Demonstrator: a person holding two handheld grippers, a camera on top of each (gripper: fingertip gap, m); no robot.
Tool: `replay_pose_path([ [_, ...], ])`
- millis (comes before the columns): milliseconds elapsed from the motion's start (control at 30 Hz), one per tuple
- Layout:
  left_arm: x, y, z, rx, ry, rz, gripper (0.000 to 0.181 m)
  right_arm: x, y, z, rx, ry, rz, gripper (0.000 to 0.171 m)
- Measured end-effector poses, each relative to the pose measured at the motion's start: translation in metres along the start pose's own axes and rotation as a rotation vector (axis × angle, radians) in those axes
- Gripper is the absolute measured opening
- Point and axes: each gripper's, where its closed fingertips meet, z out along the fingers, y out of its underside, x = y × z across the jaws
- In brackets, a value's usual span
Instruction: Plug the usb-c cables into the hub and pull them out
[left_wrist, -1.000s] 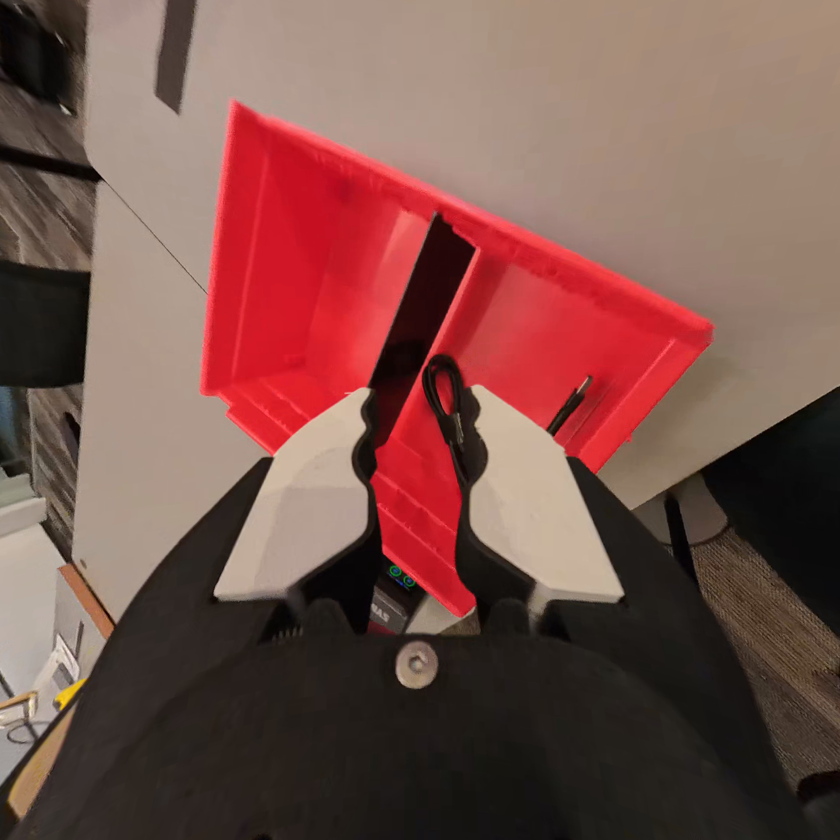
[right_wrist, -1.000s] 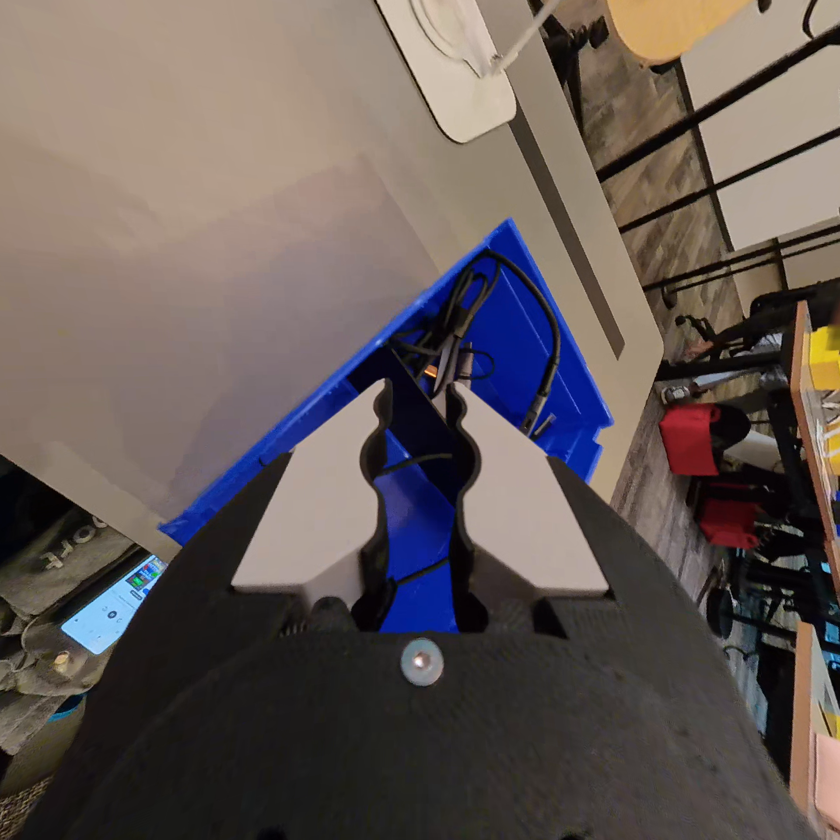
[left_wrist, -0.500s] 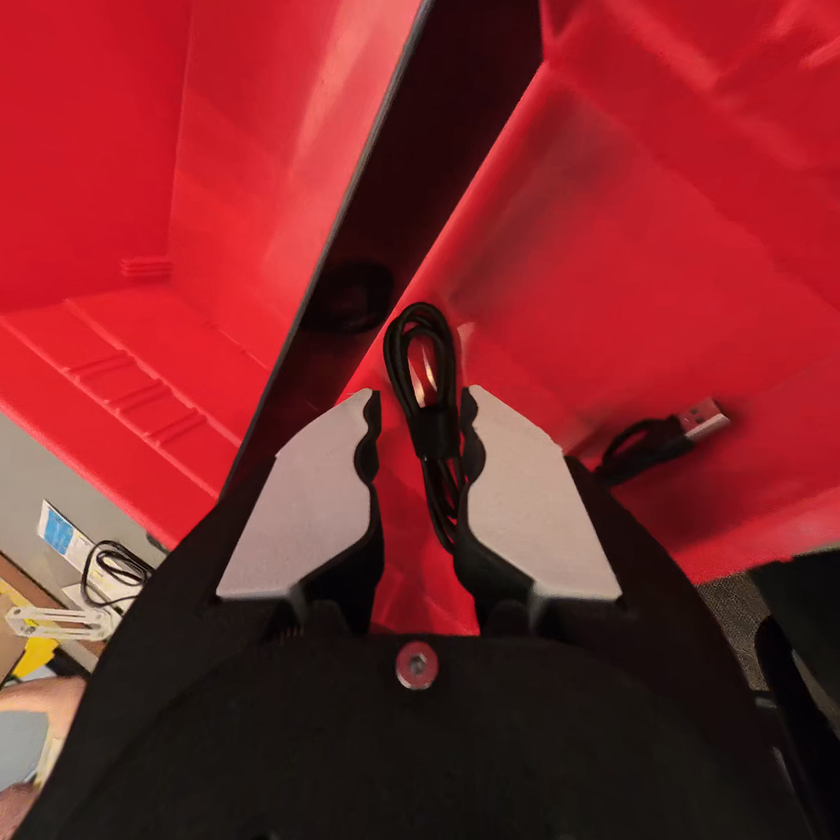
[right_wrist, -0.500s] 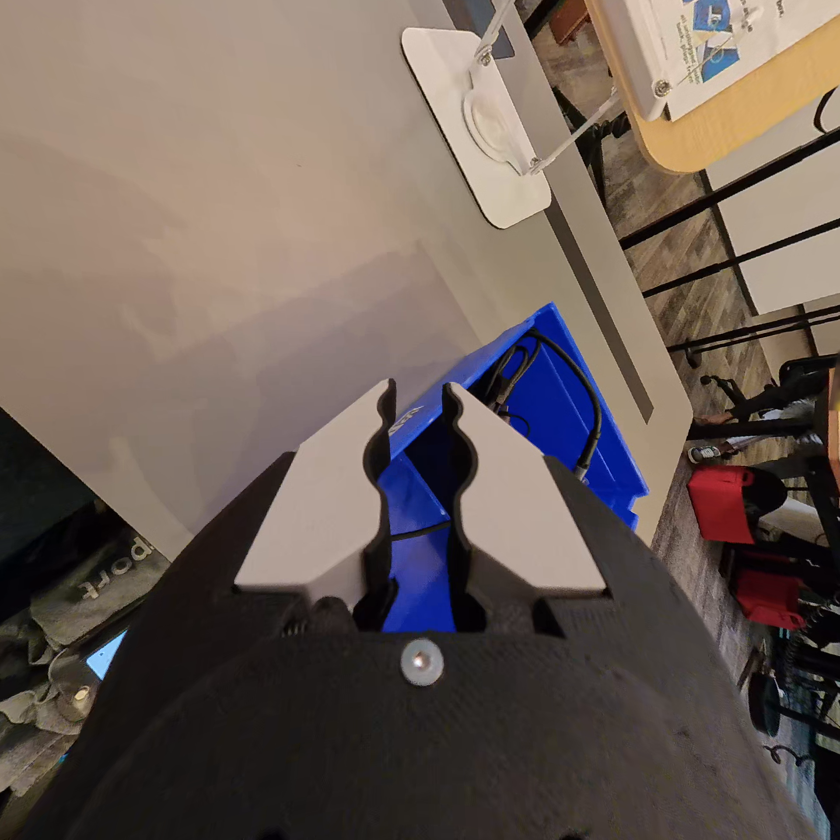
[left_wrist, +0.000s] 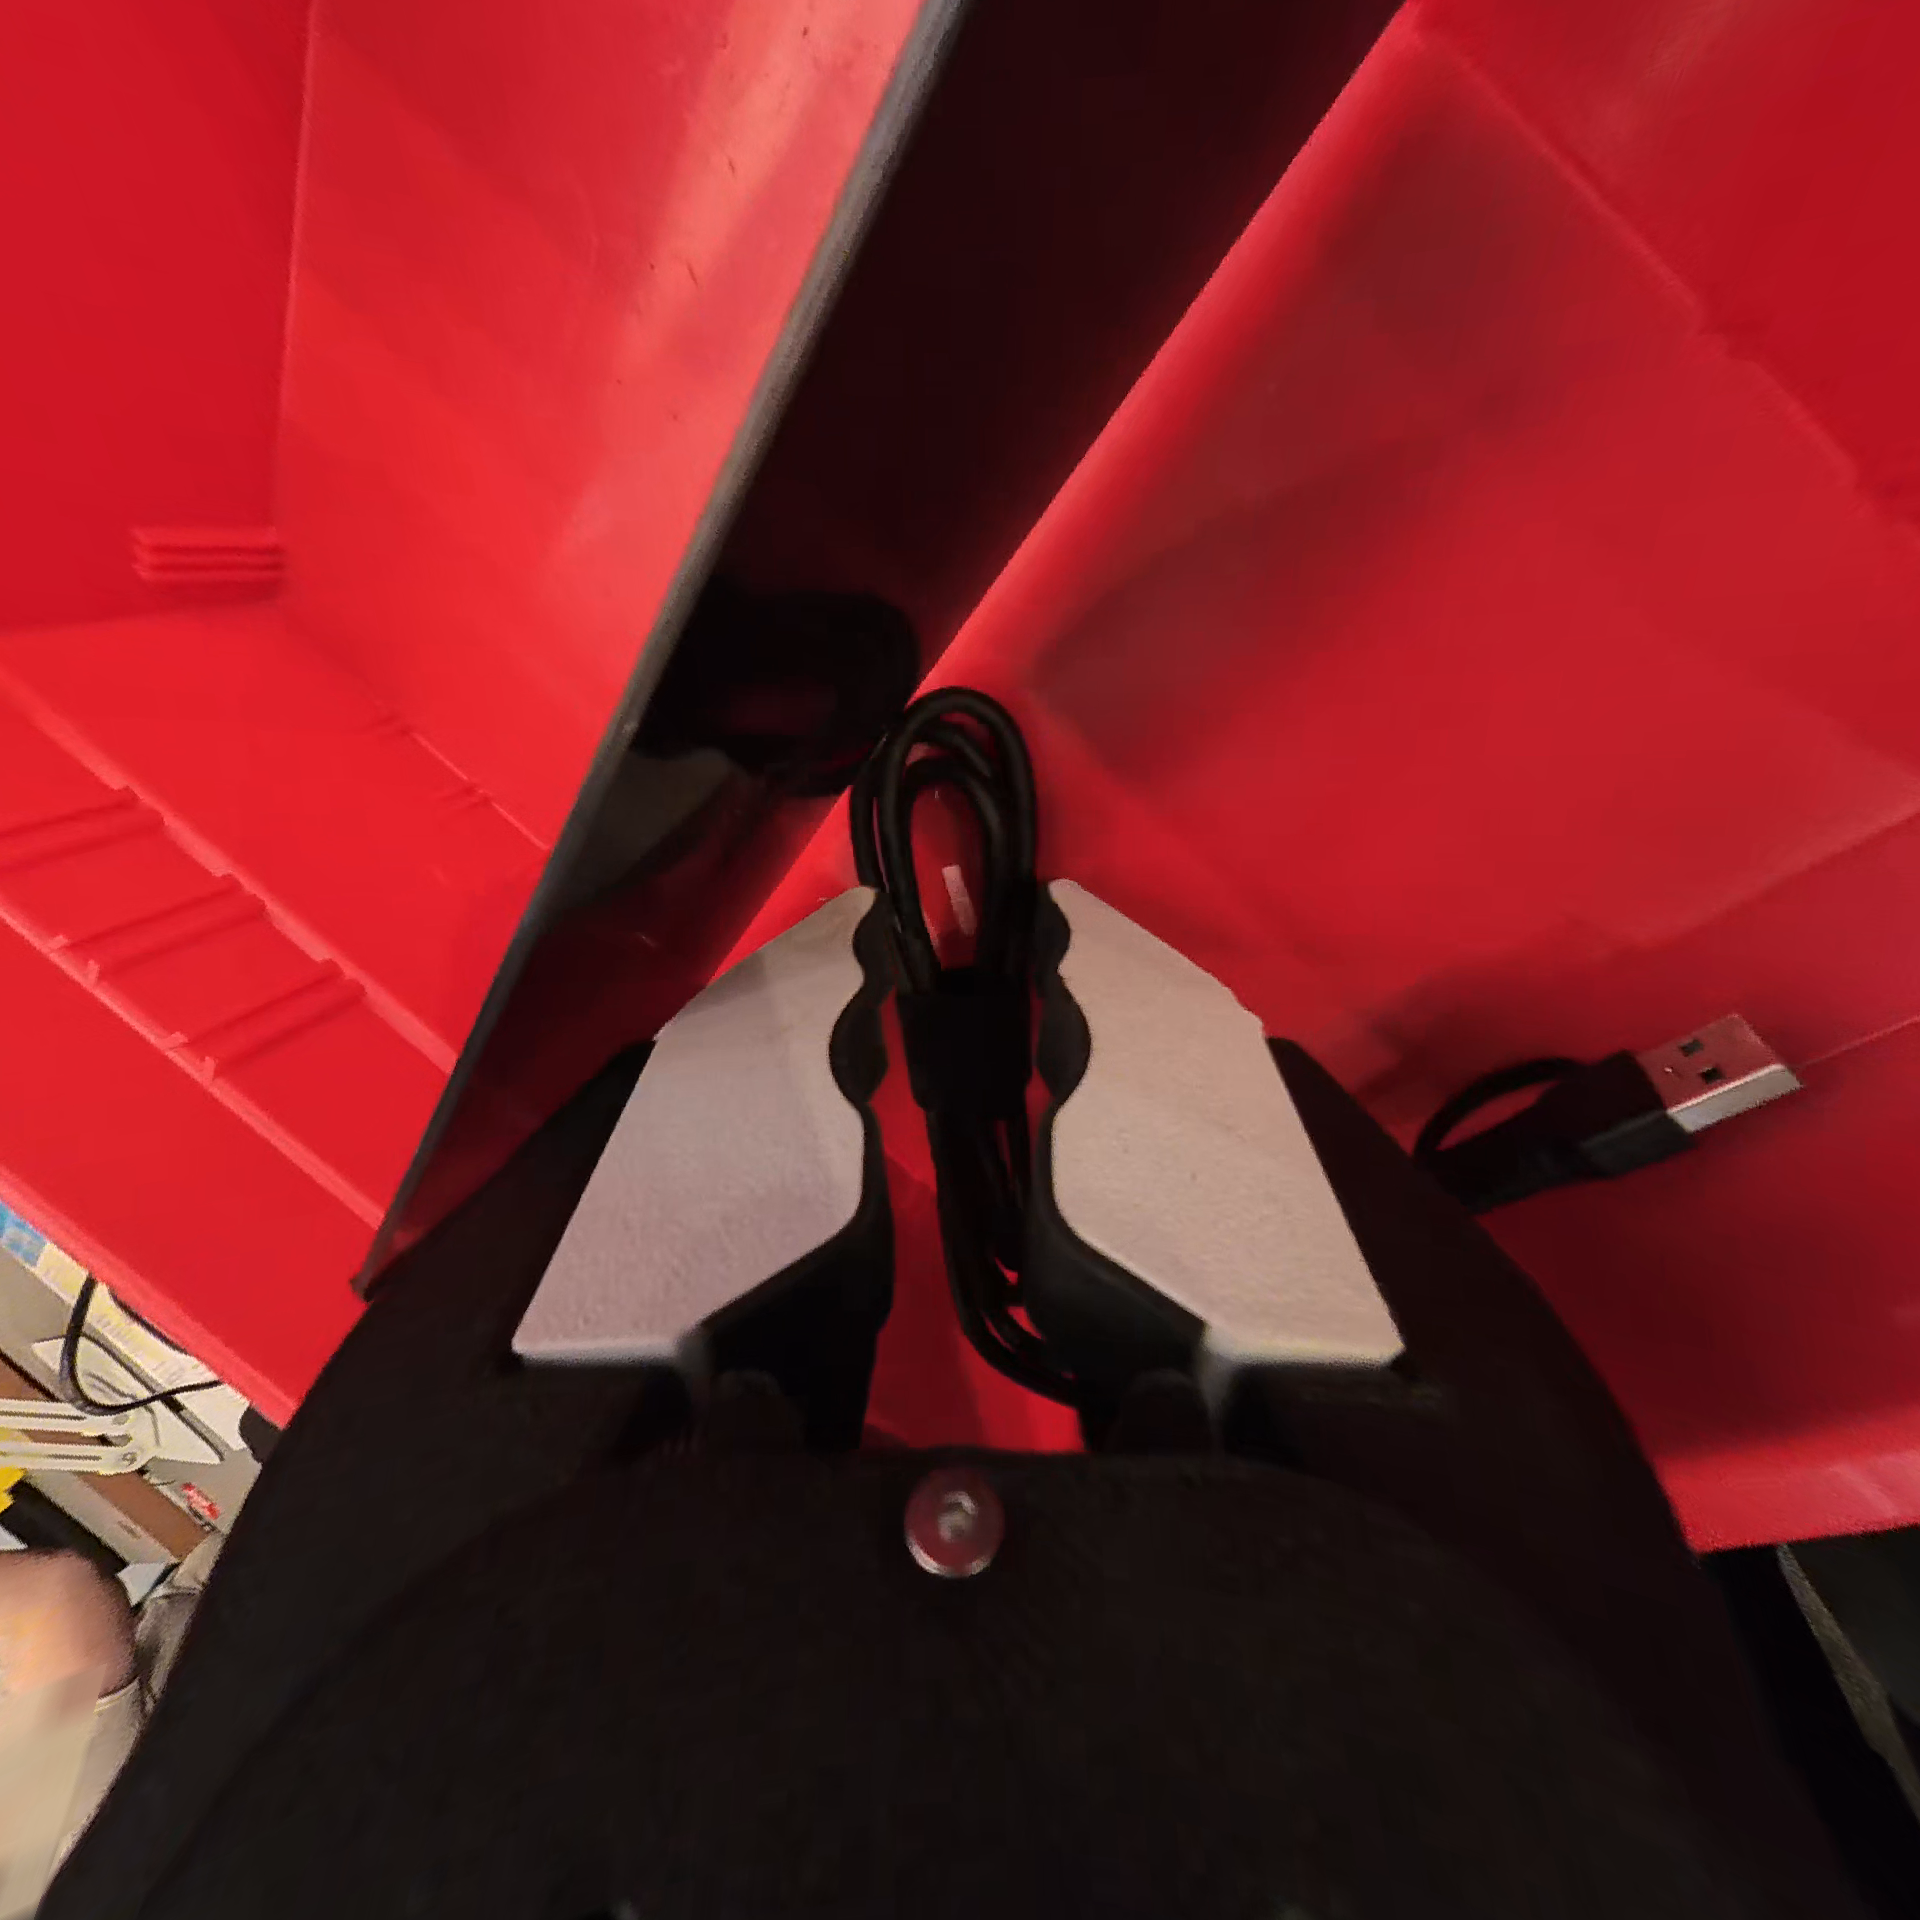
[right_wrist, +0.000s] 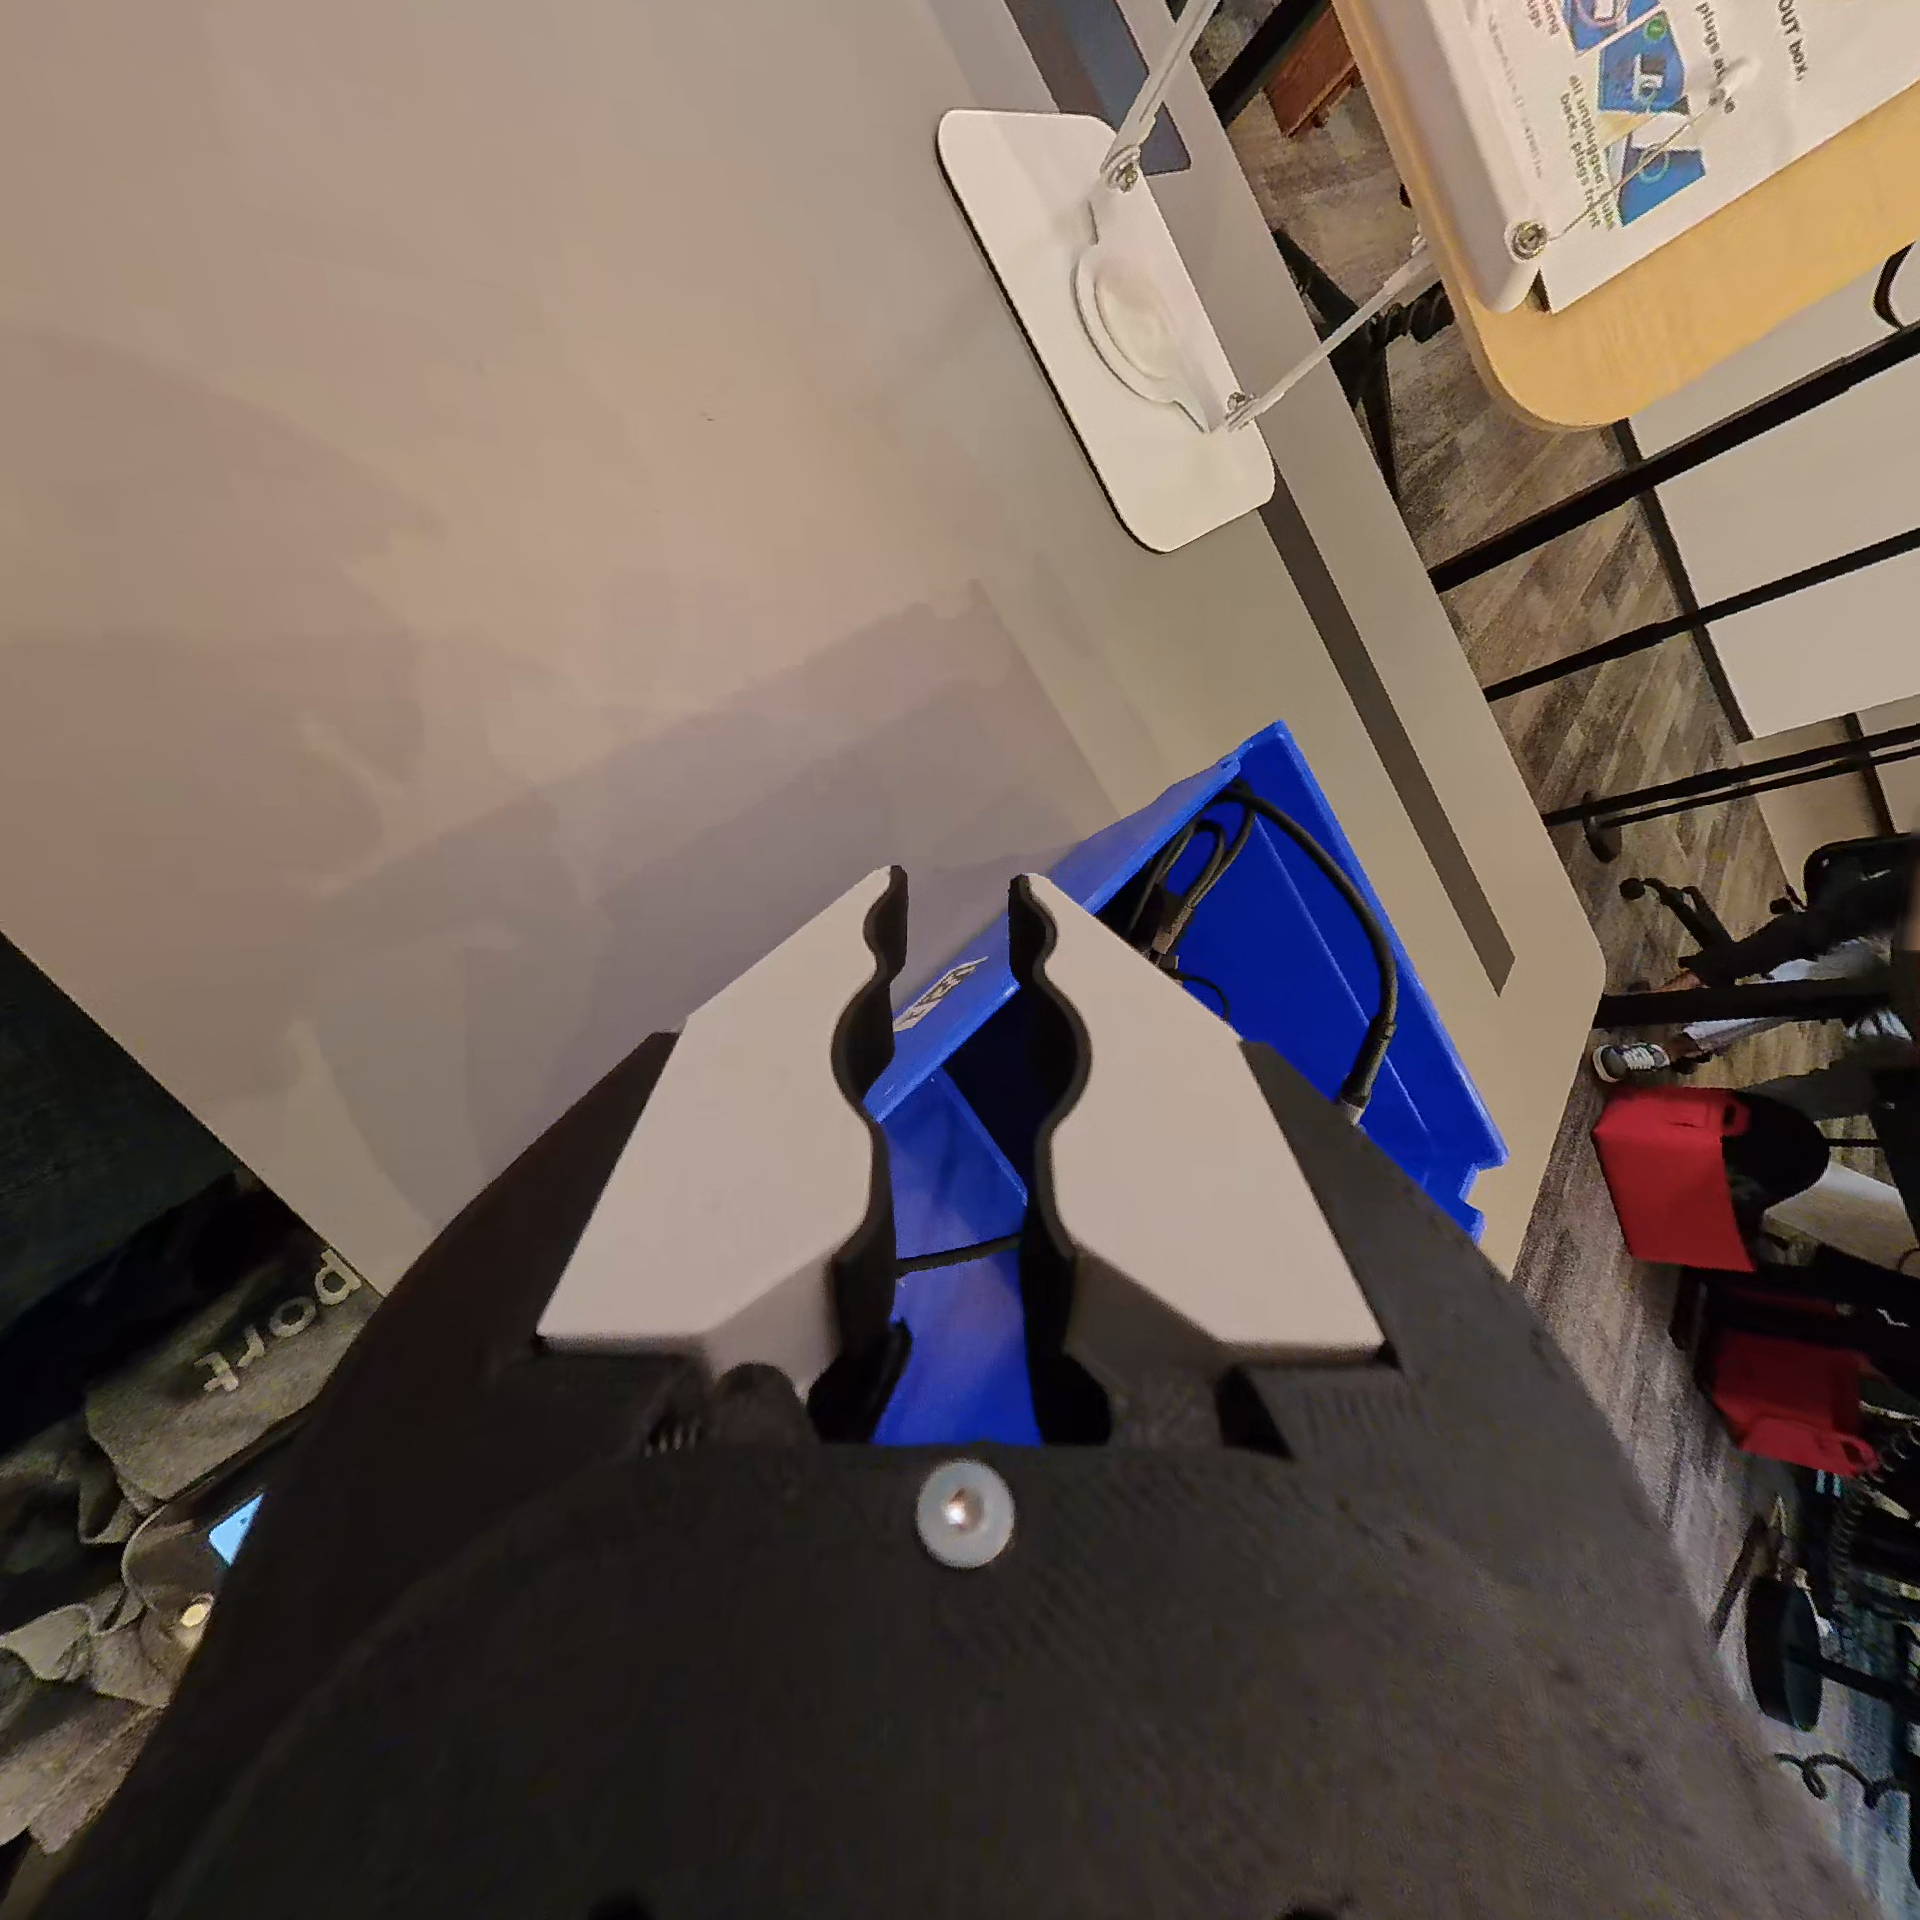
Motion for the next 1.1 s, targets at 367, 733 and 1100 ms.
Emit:
replay_pose_path([
  [367, 0.000, -0.005, -0.010, 0.049, 0.008, 0.001, 0.017, -0.006, -0.011, 0.004, 0.033, -0.014, -0.005, 0.016],
  [733, -0.006, -0.018, -0.085, 0.223, 0.023, 0.000, 0.015, -0.038, -0.075, 0.013, 0.186, -0.108, -0.049, 0.016],
  [1100, 0.071, -0.114, -0.226, 0.766, 0.059, 0.259, 0.015, -0.112, -0.220, 0.015, 0.576, -0.319, -0.060, 0.028],
])
